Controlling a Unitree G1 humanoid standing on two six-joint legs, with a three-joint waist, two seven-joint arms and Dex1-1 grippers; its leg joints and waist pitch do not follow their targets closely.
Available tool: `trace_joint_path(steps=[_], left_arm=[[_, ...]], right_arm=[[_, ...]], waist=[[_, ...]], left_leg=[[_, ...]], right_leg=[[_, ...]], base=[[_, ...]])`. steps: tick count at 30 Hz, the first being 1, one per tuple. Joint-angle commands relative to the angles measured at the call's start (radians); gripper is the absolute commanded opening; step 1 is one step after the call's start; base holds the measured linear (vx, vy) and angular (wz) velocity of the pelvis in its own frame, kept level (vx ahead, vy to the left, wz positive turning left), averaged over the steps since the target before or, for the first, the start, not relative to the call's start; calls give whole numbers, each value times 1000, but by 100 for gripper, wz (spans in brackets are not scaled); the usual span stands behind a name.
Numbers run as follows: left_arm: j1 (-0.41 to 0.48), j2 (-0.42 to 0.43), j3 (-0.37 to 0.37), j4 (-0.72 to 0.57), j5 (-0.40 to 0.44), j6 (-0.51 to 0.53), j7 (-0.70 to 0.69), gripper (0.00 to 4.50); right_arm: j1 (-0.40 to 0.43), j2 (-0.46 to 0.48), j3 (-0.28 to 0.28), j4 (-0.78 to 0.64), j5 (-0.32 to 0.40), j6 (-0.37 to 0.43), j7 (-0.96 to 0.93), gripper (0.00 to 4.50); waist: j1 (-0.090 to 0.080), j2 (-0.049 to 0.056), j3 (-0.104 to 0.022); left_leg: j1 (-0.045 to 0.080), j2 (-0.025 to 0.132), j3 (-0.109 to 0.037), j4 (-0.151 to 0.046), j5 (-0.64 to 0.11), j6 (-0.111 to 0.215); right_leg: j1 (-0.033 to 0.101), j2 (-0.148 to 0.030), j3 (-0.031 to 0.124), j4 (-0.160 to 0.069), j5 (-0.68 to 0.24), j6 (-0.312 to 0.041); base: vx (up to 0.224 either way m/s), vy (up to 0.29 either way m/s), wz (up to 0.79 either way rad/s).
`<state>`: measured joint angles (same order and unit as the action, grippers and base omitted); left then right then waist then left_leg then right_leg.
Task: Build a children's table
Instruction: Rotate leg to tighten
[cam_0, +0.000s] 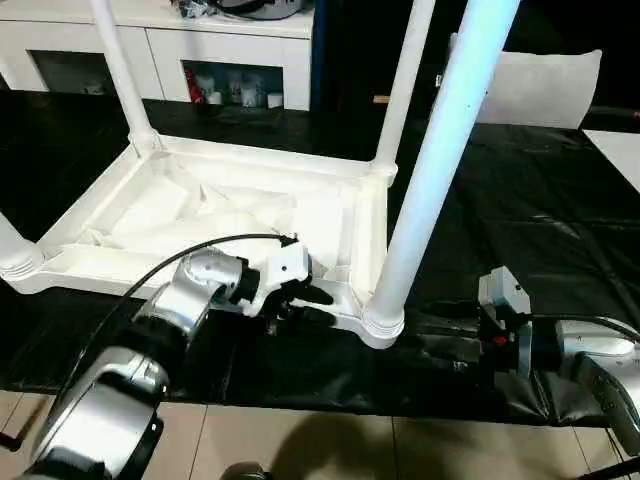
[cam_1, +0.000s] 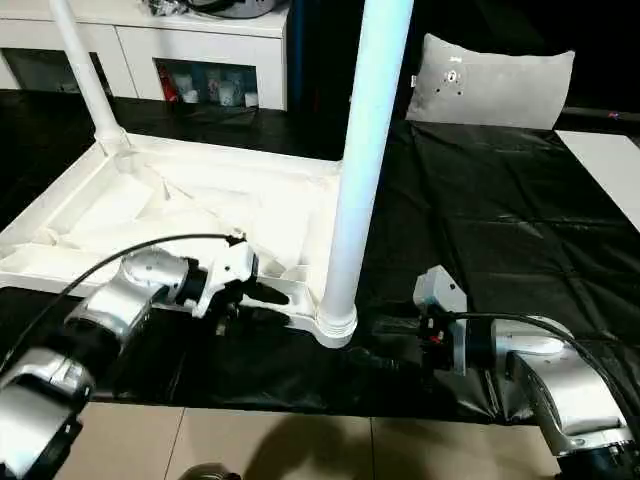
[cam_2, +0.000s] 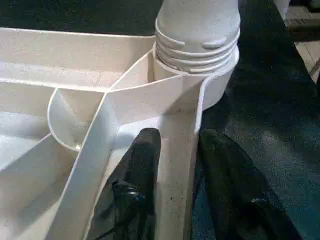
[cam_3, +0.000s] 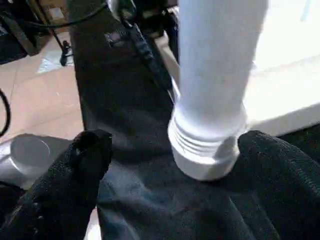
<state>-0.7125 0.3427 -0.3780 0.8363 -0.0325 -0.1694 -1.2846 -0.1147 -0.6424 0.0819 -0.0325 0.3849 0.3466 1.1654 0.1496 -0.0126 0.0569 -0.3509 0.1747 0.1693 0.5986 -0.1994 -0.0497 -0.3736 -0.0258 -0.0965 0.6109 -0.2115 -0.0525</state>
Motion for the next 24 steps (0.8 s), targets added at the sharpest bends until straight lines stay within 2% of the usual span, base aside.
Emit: trace_joint_path(steps=[1,6,11,13,15,16,18,21,22,24], left_arm=[[-21,2,-16,29,32,-19,-5,109],[-44,14,-30,80,66,-37,-32,71],[-58,11,-17,106,62,-49,-50,17],[-63,11,-18,114,65,-58,-58,7],[-66,11,-19,120,69,-64,-62,7],[-67,13,-23,122,78,-75,-63,7],[-69,17,-30,122,89,-91,-67,2],[-67,17,-29,109,87,-96,-86,0],[-65,14,-27,99,84,-95,-96,0],[-66,12,-26,96,82,-95,-99,0]], right_arm=[[3,-15,-15,-17,6,10,6,450],[5,-16,-15,-18,8,13,6,450],[0,-14,-12,-21,9,17,-8,450],[-22,-1,-15,-6,14,45,-30,450],[-40,10,-17,7,17,54,-41,450],[-63,29,-18,34,9,38,-55,450],[-105,57,-18,85,-1,18,-71,433],[-153,73,3,144,-16,2,-55,405],[-172,75,23,170,-25,-7,-31,396],[-185,77,34,185,-28,-8,-19,382]], waist=[[5,-1,-66],[6,-4,-65],[6,-3,-65],[6,-1,-66],[4,2,-68],[3,5,-69],[-3,5,-70],[-2,5,-71],[0,2,-73],[1,3,-73]], left_leg=[[1,68,-27,-61,-99,82],[1,66,-26,-61,-104,77],[1,66,-26,-61,-100,79],[0,67,-26,-61,-95,79],[0,69,-27,-61,-89,78],[1,70,-28,-61,-91,77],[0,68,-27,-59,-93,70],[0,70,-26,-59,-83,67],[1,73,-25,-58,-74,70],[-2,73,-25,-57,-64,75]], right_leg=[[52,-138,70,-95,-236,-60],[54,-138,70,-97,-254,-59],[53,-137,69,-96,-249,-61],[54,-138,69,-95,-244,-64],[54,-139,69,-92,-219,-73],[54,-141,69,-91,-208,-81],[53,-142,68,-87,-189,-104],[54,-141,69,-84,-176,-115],[56,-142,71,-79,-147,-121],[56,-142,71,-76,-121,-126]], base=[[0,0,0],[0,0,0],[0,0,0],[0,0,0],[0,0,0],[0,0,0],[0,0,0],[0,0,0],[0,0,0],[0,0,0]])
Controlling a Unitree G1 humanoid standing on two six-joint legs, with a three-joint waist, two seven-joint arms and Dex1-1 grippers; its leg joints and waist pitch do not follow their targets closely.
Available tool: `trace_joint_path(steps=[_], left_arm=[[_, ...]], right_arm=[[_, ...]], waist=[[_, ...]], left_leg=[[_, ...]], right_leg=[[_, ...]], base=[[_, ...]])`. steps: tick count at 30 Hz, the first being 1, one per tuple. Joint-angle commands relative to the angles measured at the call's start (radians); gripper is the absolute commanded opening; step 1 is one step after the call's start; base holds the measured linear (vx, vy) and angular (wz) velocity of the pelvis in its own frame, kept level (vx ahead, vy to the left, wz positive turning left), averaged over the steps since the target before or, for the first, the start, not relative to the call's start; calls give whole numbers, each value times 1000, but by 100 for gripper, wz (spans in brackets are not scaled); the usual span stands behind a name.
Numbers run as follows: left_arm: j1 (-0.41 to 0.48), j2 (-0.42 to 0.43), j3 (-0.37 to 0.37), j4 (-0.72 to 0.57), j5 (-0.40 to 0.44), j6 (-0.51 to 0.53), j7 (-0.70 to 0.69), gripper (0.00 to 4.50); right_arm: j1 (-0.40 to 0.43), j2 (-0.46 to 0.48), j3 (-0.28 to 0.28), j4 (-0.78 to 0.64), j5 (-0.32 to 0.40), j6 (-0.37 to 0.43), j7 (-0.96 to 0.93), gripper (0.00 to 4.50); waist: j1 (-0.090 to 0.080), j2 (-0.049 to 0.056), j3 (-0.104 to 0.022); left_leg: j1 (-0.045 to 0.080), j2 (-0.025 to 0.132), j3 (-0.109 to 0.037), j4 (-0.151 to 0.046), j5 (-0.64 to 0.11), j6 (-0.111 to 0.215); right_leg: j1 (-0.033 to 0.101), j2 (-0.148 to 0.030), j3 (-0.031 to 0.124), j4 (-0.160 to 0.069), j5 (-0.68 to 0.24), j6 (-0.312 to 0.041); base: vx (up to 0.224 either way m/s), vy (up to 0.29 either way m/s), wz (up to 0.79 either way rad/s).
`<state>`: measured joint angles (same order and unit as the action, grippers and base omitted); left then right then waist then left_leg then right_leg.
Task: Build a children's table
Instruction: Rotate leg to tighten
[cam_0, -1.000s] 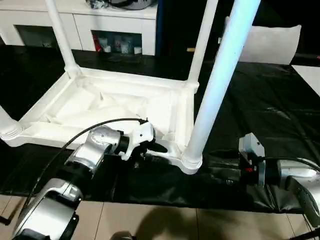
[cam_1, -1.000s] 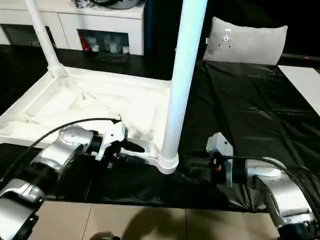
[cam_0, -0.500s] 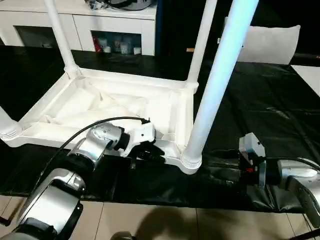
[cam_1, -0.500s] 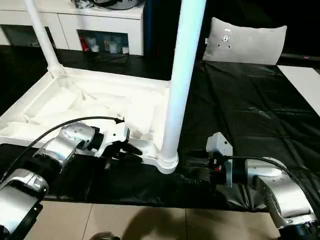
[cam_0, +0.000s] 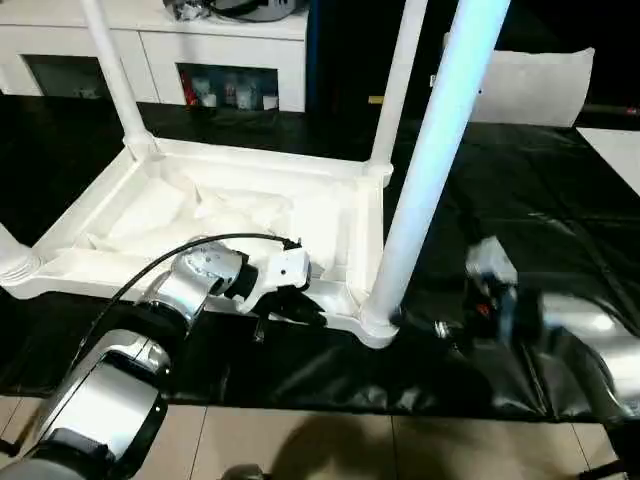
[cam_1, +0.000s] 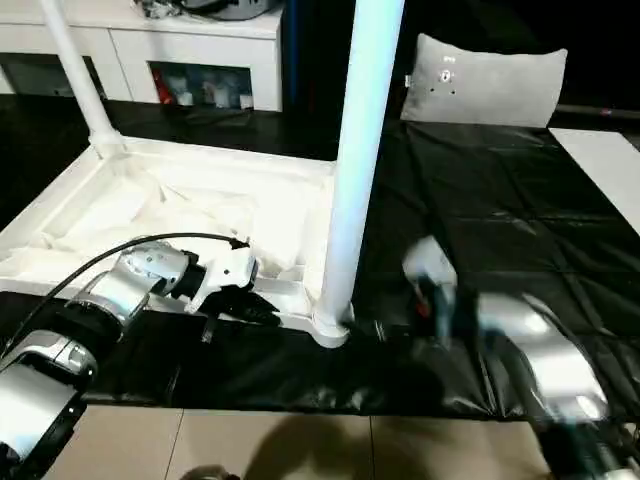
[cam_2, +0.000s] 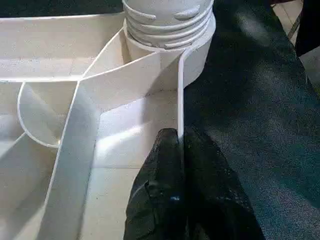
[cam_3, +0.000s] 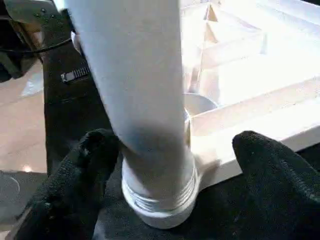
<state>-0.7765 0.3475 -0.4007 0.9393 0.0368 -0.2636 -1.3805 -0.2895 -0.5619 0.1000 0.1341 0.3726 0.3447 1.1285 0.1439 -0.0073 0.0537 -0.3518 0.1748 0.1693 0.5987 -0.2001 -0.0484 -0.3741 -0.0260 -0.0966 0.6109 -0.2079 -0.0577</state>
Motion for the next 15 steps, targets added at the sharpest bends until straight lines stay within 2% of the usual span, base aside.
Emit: trace_joint_path(steps=[1,6,10,15], left_arm=[[-3,5,-1,-5,13,-2,-5,0],[-8,2,4,6,21,-11,-6,0],[-8,2,9,8,22,-9,-5,0],[-7,3,13,12,22,-3,-7,0]], right_arm=[[-25,1,26,35,-16,-4,29,374],[-76,15,48,89,1,42,76,329],[-104,22,70,117,6,60,117,297],[-115,30,76,130,10,79,136,255]], waist=[[6,-2,-72],[8,-1,-74],[10,0,-73],[9,0,-73]], left_leg=[[-2,73,-26,-56,-55,78],[-4,74,-26,-54,-44,87],[-2,75,-25,-54,-55,83],[-3,76,-25,-54,-52,79]], right_leg=[[58,-141,70,-72,-103,-126],[58,-141,68,-66,-65,-138],[56,-142,69,-71,-95,-134],[56,-143,70,-69,-88,-136]], base=[[0,0,0],[0,0,0],[0,0,0],[0,0,0]])
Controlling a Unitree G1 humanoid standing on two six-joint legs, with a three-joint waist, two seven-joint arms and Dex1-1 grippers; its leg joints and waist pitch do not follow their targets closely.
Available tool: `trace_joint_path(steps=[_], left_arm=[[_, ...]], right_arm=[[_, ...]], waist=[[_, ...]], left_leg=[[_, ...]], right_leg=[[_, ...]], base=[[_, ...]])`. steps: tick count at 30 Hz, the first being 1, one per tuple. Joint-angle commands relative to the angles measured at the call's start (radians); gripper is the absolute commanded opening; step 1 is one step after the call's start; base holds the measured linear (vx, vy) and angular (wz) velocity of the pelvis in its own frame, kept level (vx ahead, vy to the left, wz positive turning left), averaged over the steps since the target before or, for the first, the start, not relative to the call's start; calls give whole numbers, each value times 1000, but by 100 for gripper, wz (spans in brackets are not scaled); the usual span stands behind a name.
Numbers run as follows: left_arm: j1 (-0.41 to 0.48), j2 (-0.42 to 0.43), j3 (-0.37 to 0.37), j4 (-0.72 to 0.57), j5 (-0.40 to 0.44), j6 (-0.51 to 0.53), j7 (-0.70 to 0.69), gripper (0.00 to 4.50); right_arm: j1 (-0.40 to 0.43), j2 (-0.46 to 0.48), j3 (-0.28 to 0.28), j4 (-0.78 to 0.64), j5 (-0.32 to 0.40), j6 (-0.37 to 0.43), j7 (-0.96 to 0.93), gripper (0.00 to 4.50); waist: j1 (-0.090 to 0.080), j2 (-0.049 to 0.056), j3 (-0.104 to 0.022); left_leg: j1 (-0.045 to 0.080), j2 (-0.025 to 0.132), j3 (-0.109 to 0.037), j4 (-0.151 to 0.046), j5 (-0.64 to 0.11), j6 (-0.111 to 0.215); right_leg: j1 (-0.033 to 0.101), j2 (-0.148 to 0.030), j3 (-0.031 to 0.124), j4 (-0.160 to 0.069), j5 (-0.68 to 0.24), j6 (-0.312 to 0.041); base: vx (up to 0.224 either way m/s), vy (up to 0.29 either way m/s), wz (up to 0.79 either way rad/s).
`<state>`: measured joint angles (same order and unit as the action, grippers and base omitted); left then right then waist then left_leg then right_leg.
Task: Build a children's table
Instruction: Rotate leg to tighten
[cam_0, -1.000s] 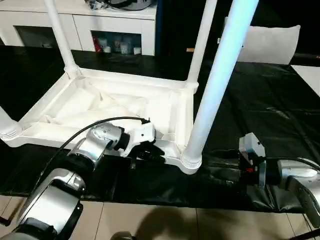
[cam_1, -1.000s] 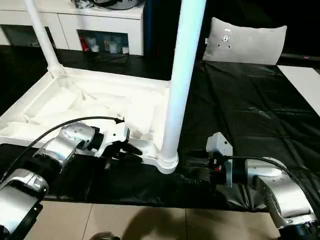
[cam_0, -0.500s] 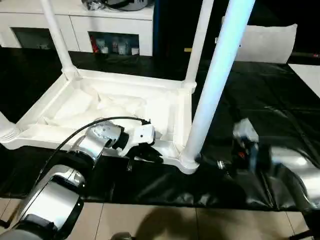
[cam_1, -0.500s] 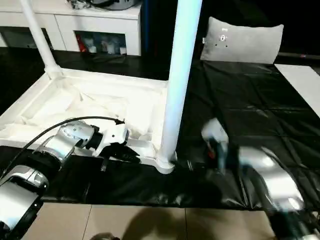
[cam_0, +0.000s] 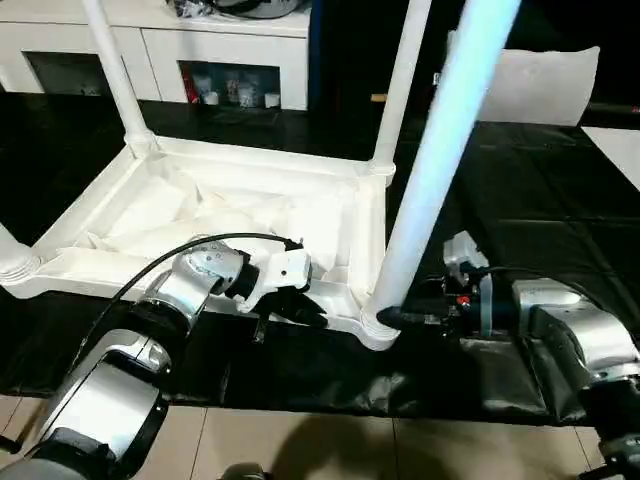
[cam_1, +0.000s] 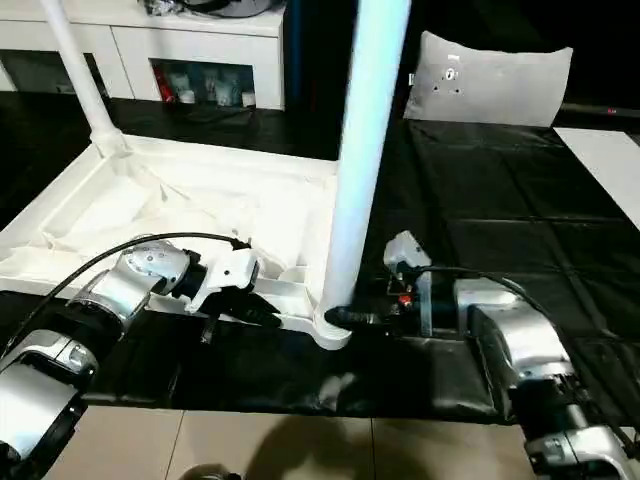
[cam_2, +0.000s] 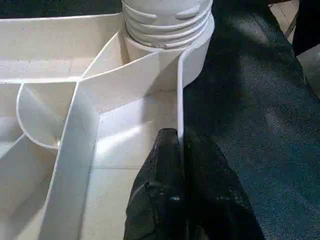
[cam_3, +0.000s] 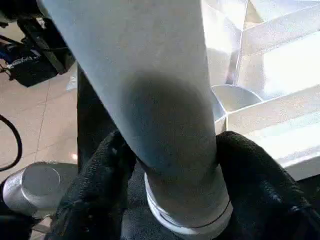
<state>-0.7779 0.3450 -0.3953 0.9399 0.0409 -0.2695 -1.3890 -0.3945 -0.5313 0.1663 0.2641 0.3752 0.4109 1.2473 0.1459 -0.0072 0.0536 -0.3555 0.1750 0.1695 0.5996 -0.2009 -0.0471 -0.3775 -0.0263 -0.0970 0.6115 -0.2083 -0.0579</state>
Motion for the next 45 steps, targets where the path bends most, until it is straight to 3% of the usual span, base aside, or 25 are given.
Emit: trace_joint_path(steps=[1,6,9,12,15,18,20,21,22,23,25,32,35,37,38,41,45], left_arm=[[-5,5,10,12,16,8,2,0],[0,0,22,4,2,54,2,0],[9,-7,32,-16,-6,110,23,0],[46,-39,52,-82,-17,202,115,0],[76,-88,66,-159,-22,311,212,0],[86,-125,74,-196,-17,378,284,0],[95,-227,95,-241,-7,476,438,0],[96,-238,98,-245,-6,486,454,0],[97,-251,101,-250,-5,498,474,0],[97,-263,102,-252,-2,501,497,0],[94,-299,89,-253,35,480,593,0],[95,-243,79,-263,78,439,582,0],[112,-174,66,-273,92,389,522,0],[116,-155,61,-269,89,358,495,0],[122,-135,58,-268,80,333,461,0],[133,-89,36,-272,67,269,351,0],[137,-53,11,-269,68,200,271,0]], right_arm=[[-11,0,11,0,11,30,20,239],[-7,15,2,-16,29,57,13,214],[3,44,-10,-40,33,63,-36,208],[7,118,-26,-45,-31,72,-241,207],[-10,194,-63,-23,-80,93,-439,203],[-18,231,-83,-16,-98,118,-528,200],[-37,311,-124,4,-120,159,-698,198],[-38,318,-127,6,-122,158,-712,198],[-40,325,-129,8,-126,157,-727,198],[-41,330,-130,11,-134,150,-740,198],[-36,351,-147,17,-151,103,-778,252],[-1,324,-180,-33,-124,84,-730,307],[48,250,-171,-80,-111,34,-624,341],[55,234,-181,-76,-114,-10,-605,352],[76,172,-169,-88,-110,-35,-509,352],[101,80,-143,-110,-94,-27,-362,391],[97,34,-137,-106,-80,-51,-278,391]], waist=[[7,0,-73],[7,0,-73],[8,6,-71],[-2,3,-67],[-19,3,-61],[-34,7,-60],[-37,4,-59],[-38,6,-58],[-35,5,-61],[-34,4,-62],[-31,7,-64],[-25,11,-67],[-22,11,-68],[-25,12,-69],[-26,11,-70],[-20,12,-68],[-18,9,-68]], left_leg=[[1,75,-25,-55,-49,78],[2,76,-25,-55,-47,76],[2,76,-26,-56,-56,70],[1,76,-28,-62,-76,46],[6,69,-29,-67,-99,17],[12,71,-29,-68,-111,15],[10,69,-26,-66,-99,25],[13,69,-27,-67,-104,25],[12,65,-28,-65,-101,28],[9,63,-26,-65,-92,31],[8,64,-26,-64,-84,43],[5,67,-29,-67,-77,59],[5,68,-29,-65,-74,69],[-2,64,-29,-64,-64,76],[-3,61,-27,-62,-66,76],[-3,62,-26,-60,-67,97],[-2,63,-25,-60,-75,105]], right_leg=[[60,-142,70,-70,-88,-135],[59,-142,70,-69,-86,-135],[58,-143,70,-71,-100,-138],[59,-147,70,-76,-153,-134],[56,-147,70,-90,-278,-115],[52,-144,72,-97,-304,-121],[53,-143,76,-96,-284,-123],[49,-143,73,-98,-298,-125],[55,-145,73,-101,-319,-112],[57,-145,75,-101,-313,-107],[56,-143,75,-103,-289,-94],[57,-142,76,-97,-246,-77],[59,-143,77,-95,-208,-80],[61,-141,75,-89,-177,-83],[61,-142,74,-91,-180,-83],[60,-136,73,-93,-185,-75],[56,-135,69,-95,-213,-66]], base=[[0,0,0],[0,0,0],[0,0,0],[0,0,0],[0,0,0],[0,0,0],[0,0,0],[0,0,0],[0,0,0],[0,0,0],[0,0,0],[0,0,0],[0,0,0],[0,0,0],[0,0,0],[0,0,0],[0,0,0]])
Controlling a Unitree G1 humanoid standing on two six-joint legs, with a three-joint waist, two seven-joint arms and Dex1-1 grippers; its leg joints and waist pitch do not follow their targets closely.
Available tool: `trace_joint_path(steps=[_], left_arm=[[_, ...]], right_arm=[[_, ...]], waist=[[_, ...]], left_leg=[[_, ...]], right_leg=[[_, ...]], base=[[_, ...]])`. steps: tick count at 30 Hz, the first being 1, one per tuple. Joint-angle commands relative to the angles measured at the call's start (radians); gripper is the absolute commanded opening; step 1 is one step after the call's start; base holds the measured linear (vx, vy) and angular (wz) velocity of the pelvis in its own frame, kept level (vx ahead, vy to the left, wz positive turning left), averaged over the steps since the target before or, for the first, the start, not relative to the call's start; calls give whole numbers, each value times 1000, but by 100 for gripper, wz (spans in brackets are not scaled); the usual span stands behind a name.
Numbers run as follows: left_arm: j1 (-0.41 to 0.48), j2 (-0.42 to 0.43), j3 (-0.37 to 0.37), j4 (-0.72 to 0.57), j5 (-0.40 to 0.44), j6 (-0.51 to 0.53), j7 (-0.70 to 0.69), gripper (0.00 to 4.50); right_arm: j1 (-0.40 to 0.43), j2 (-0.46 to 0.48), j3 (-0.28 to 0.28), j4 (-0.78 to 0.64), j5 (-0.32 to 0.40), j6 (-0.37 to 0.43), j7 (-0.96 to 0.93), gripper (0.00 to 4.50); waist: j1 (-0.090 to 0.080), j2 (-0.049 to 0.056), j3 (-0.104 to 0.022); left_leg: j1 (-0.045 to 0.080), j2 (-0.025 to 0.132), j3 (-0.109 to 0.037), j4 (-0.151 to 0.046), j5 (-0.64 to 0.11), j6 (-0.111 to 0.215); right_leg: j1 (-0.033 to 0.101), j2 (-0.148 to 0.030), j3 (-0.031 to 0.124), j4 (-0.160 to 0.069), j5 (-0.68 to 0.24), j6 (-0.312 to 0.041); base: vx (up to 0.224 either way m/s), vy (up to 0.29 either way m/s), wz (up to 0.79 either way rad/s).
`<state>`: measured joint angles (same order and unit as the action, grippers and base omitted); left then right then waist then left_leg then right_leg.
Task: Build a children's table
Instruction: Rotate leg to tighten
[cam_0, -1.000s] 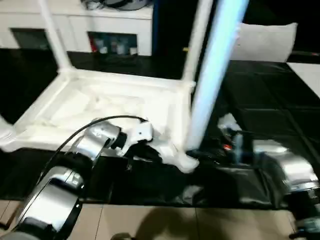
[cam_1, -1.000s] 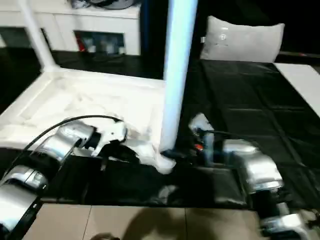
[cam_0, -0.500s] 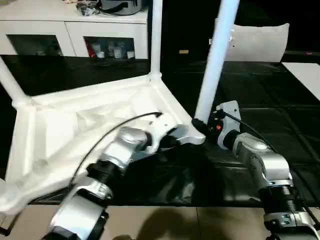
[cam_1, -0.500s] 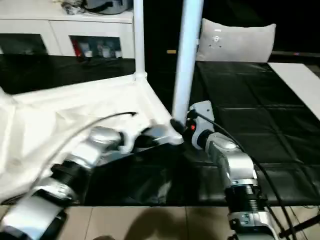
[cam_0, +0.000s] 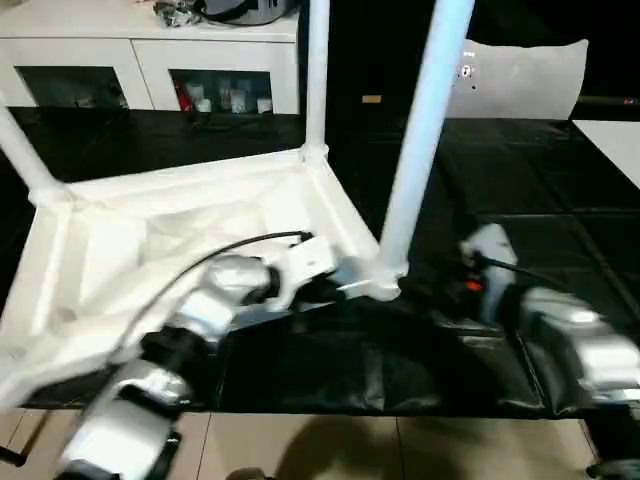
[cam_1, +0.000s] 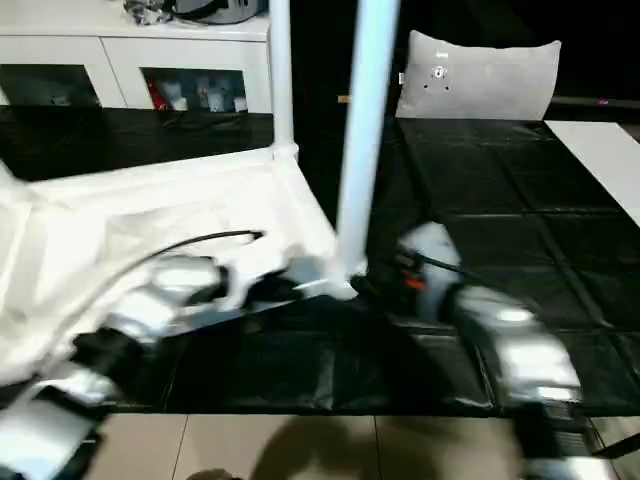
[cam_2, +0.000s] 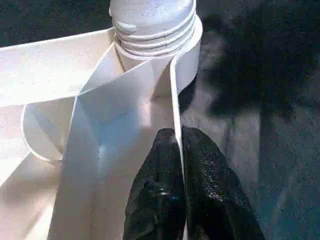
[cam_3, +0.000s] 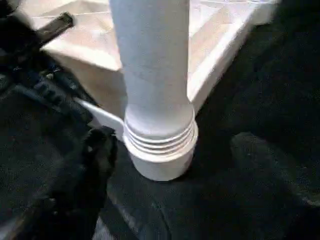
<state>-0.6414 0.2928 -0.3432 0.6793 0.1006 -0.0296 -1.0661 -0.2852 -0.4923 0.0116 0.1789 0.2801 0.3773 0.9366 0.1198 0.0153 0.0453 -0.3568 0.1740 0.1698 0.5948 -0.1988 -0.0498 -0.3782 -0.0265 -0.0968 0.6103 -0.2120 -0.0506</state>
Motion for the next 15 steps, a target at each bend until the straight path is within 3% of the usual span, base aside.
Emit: trace_joint_path(steps=[1,3,5,8,9,10,15], left_arm=[[2,8,-49,-9,6,-62,-81,0],[2,28,-69,-9,6,-113,-148,0],[2,32,-75,-9,7,-121,-165,0],[-1,52,-98,-29,-7,-150,-250,0],[-1,53,-101,-35,-10,-151,-264,0],[-1,56,-110,-47,-13,-155,-286,0],[-8,55,-115,-50,-17,-172,-319,0]], right_arm=[[-14,-14,20,-22,22,-30,64,391],[-21,-39,28,-23,57,-38,159,391],[-23,-48,35,-25,68,-34,190,391],[-27,-83,83,-37,88,-14,306,356],[-29,-85,92,-36,87,-11,319,354],[-35,-84,107,-28,76,-15,331,354],[-53,-83,134,-8,80,1,383,313]], waist=[[10,-12,-61],[16,-15,-62],[31,-9,-63],[43,-10,-63],[43,-16,-62],[48,-13,-62],[55,-16,-63]], left_leg=[[-1,66,-25,-54,-70,108],[-1,68,-24,-53,-67,112],[5,75,-23,-52,-66,118],[2,79,-25,-53,-66,115],[4,78,-23,-53,-67,115],[4,77,-23,-53,-66,112],[2,77,-23,-52,-62,104]], right_leg=[[55,-135,70,-90,-201,-77],[54,-134,70,-88,-188,-83],[48,-135,71,-85,-170,-94],[51,-139,71,-80,-162,-101],[48,-137,72,-81,-165,-99],[48,-140,72,-81,-174,-99],[47,-141,71,-80,-182,-97]], base=[[0,0,0],[0,0,0],[0,0,0],[0,0,0],[0,0,0],[0,0,0],[0,0,0]])
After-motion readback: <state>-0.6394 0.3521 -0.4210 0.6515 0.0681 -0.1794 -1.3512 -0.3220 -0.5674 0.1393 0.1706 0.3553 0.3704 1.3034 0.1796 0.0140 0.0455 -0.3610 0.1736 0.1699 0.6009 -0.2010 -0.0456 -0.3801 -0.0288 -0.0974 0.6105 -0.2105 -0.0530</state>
